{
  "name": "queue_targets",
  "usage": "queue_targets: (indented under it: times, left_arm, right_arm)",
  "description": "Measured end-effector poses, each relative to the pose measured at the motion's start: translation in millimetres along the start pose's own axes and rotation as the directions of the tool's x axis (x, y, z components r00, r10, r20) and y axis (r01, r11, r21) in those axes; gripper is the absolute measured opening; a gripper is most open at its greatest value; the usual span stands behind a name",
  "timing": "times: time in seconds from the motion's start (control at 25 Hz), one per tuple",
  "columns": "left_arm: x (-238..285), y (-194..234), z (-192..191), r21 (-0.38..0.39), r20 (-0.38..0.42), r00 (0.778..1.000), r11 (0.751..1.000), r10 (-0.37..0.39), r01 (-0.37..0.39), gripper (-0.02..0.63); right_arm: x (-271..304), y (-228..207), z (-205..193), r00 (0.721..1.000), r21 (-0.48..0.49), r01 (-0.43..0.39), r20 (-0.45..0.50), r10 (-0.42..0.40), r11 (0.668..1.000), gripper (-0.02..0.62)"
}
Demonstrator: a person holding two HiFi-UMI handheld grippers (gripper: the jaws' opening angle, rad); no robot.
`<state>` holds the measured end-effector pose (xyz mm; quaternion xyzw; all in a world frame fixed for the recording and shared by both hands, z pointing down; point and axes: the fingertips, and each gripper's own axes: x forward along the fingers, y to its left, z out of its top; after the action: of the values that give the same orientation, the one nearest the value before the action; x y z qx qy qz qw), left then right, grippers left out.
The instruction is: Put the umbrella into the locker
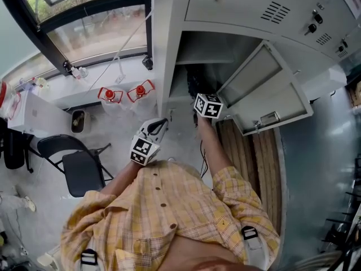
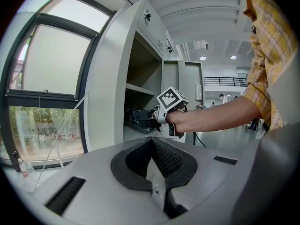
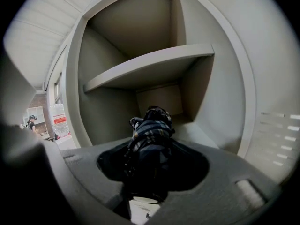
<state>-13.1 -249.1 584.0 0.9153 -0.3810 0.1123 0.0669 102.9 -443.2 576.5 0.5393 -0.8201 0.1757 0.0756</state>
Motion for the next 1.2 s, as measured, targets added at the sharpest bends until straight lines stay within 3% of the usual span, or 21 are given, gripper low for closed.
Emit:
queue_targets:
  times: [0.52, 0.92, 1.08, 1.2]
  left_arm:
    - [-3, 9, -8, -0.021, -0.027, 0.999, 0.999, 0.031, -0.031, 0.003]
    - [1, 7, -12, -0.04, -0.038, 0.999, 0.999, 0.0, -0.002, 0.003]
    - [2, 2, -14, -0.039, -0.044, 0.999, 0.999, -0.021, 0.019, 0.003]
    - [1, 0, -15, -0.052, -0.042, 0.998, 0.998, -0.042, 0.039, 0.003]
  right_arm:
    - [38, -11, -6, 0.998, -0.037, -0.007, -0.058, 0.004, 0.999, 0.187]
    - [55, -12, -20, 0.986, -0.038, 0.01, -0.168, -0.017, 0.999, 0.198]
    - [60, -7, -27, 0.968, -0.045, -0.009, -0.251, -0.003, 0.999, 0.255]
    - [57, -1, -27, 0.972, -0.063, -0.041, -0.235, 0.025, 0.997, 0.318]
